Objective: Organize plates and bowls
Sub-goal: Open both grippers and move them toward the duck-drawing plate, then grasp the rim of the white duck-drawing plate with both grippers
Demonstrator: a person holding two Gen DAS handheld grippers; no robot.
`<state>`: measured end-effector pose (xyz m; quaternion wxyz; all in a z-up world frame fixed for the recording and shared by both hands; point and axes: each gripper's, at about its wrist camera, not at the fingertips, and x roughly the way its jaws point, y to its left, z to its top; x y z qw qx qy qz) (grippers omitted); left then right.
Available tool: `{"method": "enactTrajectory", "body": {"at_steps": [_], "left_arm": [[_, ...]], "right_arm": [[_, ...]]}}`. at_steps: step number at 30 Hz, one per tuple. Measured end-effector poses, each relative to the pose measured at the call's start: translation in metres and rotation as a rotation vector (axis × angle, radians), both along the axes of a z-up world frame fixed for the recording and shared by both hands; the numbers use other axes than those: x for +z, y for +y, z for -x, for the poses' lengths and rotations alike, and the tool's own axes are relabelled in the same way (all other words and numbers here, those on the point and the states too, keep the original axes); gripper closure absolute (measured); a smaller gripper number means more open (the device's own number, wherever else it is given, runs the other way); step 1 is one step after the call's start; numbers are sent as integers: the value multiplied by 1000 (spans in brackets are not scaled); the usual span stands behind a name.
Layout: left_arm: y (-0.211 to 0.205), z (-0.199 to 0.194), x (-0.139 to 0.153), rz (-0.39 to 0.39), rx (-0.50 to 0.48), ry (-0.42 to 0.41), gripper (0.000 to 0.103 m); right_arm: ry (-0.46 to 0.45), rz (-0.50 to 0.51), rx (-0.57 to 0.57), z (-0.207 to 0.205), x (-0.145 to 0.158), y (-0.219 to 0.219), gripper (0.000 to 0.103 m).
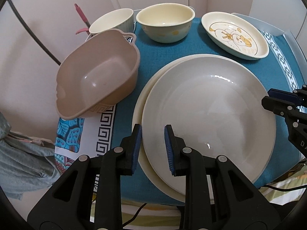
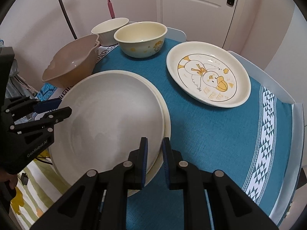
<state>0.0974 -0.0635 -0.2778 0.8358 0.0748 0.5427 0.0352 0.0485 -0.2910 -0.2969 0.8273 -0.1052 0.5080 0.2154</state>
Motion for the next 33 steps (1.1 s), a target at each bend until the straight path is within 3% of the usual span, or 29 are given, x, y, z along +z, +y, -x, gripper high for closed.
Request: {"method": "enactTrajectory", "body": {"at_steps": [3,10,11,12,13,14,15,16,21,25,28,33], "left_arm": [[2,-2,3,24,11,18,82],[2,-8,52,83,34,-65,79],[1,-10,57,85,32,-75,77],[-3,-15,64,83,25,-87,68],[-5,-18,67,77,19,-96,39],[-7,-22,73,70,13,-112,22],[-10,-24,80,62,6,-144,3],[-13,-26,89,57,-7,-188,1],[-30,-49,112,117,-101,-201,1],[-34,-75,124,245,-125,-186,1],[-38,-93,115,334,-120,-154,1],[-45,-117,79,420,-42,-52,1]], "right_arm": [[21,-17,-11,-2,2,-2,89],[8,-111,-66,-12,32,-21,89],[5,-122,-80,-16,38,-26,89],[-8,-130,-97,-19,45,-31,84],[-21,-137,-111,-20,50,-36,62],[-42,-153,-129,-23,57,-42,43],[-65,-175,-144,-23,64,-48,4],[-83,-196,-153,-21,69,-54,0],[-150,-194,-239,-25,92,-81,0],[-141,-132,-299,-40,111,-101,0],[-145,-156,-360,-56,117,-120,0],[-7,-192,-362,-102,88,-149,0]]}}
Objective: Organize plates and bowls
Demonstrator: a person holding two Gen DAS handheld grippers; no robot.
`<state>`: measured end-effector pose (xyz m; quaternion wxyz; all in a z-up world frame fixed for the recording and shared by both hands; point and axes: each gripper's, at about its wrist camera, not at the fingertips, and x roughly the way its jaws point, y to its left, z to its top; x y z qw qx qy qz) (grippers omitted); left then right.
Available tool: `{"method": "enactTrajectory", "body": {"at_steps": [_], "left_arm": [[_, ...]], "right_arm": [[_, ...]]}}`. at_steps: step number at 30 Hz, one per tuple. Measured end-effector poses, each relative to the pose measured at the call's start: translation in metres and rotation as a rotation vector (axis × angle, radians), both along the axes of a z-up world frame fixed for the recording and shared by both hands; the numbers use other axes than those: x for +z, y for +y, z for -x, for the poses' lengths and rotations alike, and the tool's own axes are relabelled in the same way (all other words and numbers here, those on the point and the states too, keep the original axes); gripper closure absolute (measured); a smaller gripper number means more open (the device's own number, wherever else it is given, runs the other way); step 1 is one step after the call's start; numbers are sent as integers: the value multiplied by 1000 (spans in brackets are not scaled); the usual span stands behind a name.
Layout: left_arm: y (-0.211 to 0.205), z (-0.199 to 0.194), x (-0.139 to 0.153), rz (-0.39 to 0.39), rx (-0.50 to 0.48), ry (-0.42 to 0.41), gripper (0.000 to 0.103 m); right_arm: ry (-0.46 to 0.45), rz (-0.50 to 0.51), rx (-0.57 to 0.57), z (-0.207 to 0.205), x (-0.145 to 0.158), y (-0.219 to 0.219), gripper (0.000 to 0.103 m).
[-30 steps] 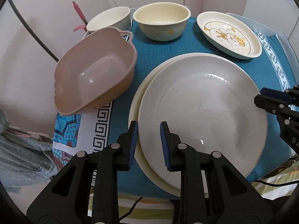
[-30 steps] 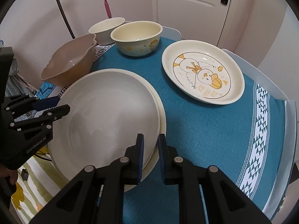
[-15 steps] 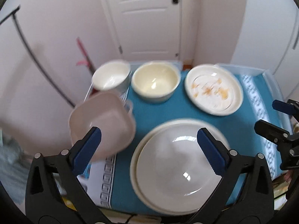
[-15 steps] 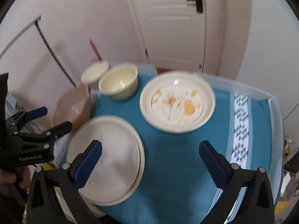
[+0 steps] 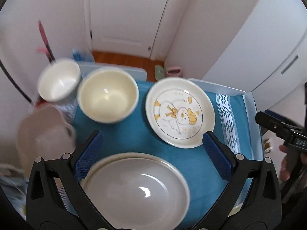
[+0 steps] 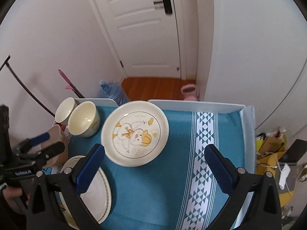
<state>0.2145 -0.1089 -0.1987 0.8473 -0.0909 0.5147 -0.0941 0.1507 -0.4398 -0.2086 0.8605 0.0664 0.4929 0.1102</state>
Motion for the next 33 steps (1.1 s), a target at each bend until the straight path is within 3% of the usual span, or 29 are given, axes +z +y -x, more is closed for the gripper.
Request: {"method": "enactTrajectory", "body": {"at_steps": [5,9,12,14,16,20,22,28,33], "left_arm": [[-7,-10,-44,9,74,101,4],[-13,-23,-64,29,139,129,11],[-19,-36,-77,0,155,135,19],[-20,-41,-86,-8,164,149,27],[-21,-44,-92,-2,174,158,38],[-24,-46,-99,-10,178,157,52],[-26,-47,-102,-8,178,159,59],[-28,-47,-108,-4,162,159,82],[-35,-51,-108,-22,148,144,84]], "right_arm": [[114,-84,49,-32,-50,-16,0],[145,-73,150,-58,-78,-12,3],[148,-88,217,-74,-89,-7,13],[154,-91,265,-84,-97,-2,24],[163,-104,301,-90,-104,1,43],[151,-119,373,-97,-110,8,57],[147,-120,398,-98,-112,11,72],[131,-107,423,-105,-119,13,80],[147,-110,426,-109,-126,14,84]]}}
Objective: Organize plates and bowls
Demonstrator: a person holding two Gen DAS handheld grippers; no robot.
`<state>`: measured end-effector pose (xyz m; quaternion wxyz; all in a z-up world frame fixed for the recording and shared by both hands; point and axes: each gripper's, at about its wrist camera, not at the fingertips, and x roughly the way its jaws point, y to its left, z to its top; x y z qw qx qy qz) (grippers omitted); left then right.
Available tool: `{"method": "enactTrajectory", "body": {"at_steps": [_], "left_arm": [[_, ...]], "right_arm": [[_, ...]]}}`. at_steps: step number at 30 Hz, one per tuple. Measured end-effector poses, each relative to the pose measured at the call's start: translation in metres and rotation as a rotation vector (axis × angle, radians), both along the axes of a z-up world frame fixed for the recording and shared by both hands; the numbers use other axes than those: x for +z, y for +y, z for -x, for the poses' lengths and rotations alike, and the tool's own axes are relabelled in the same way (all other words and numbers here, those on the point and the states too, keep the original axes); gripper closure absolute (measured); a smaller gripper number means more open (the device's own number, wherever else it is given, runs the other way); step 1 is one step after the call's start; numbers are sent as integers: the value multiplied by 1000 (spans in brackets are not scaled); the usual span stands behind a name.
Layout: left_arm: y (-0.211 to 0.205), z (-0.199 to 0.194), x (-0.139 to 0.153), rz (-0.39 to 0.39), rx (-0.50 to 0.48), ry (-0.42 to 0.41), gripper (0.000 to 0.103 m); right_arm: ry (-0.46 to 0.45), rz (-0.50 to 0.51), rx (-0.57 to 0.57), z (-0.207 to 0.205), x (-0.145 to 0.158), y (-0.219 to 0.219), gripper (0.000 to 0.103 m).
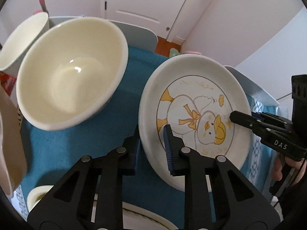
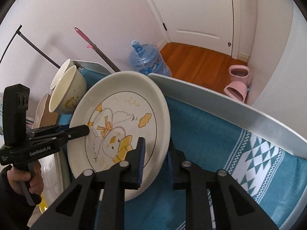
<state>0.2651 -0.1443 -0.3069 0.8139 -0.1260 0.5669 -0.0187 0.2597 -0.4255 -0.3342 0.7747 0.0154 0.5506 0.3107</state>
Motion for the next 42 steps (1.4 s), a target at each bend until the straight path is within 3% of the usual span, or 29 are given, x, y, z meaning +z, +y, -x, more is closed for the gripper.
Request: {"method": "enactTrajectory", "body": {"at_steps": [16,24,30,37,42], "left_arm": [[-16,8,30,-41,-17,-57,84],[-3,42,76,-34,-18,-122,84],[30,86,107,-36,-46,-151,84],[62,128,108,-32,-126,-121,84],[76,152,86,-32,-192,-65,84]], "right_arm": [[-74,19,-9,13,24,-4,84],[-131,19,-7,52,70,3,84],[-141,16,-18,97,88,24,84],[-124,21,-93,156,89,55,84],[-94,27,-154,184,76,73,84]]}}
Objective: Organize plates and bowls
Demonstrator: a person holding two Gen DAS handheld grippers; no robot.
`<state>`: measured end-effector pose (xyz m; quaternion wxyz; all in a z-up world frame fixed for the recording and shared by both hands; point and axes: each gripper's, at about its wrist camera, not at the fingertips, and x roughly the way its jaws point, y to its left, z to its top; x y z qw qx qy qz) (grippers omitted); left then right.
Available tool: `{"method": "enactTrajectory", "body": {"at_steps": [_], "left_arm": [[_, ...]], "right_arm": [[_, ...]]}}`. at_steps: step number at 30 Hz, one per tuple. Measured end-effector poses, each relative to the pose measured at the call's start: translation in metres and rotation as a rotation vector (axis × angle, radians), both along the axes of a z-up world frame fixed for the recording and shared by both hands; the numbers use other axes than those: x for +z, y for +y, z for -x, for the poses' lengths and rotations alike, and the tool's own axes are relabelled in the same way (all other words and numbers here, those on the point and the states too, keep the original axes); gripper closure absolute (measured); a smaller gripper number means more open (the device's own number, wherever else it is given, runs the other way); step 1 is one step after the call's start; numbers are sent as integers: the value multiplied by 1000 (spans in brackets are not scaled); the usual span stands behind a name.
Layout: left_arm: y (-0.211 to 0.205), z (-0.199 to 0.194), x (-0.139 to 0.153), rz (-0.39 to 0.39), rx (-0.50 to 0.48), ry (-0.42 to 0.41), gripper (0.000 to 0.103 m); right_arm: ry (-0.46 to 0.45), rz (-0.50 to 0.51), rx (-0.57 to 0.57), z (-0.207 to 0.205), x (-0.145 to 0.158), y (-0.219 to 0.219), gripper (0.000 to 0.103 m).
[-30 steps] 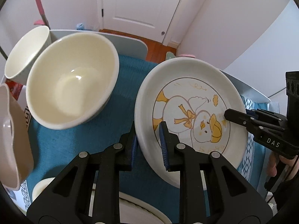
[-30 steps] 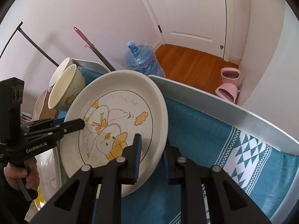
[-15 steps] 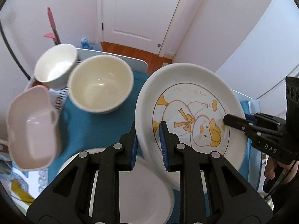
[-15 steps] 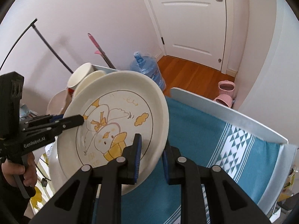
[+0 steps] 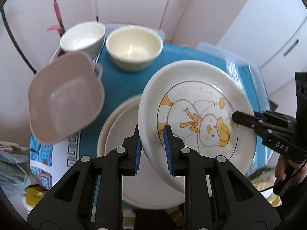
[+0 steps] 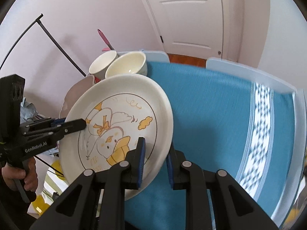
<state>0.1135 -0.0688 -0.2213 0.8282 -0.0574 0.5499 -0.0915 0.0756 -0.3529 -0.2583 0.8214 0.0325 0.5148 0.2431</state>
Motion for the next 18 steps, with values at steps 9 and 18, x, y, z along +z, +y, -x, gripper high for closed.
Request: {"method": "enactTrajectory", "body": {"at_steps": [9,18], "left_arm": [[6,10,-44,6,-65,44,84],[2,12,-63,-72,-101,41,84]], "right_arm": [[23,34,-74,18,-27,17,84],[-15,86,-87,24,-30,33,84]]}}
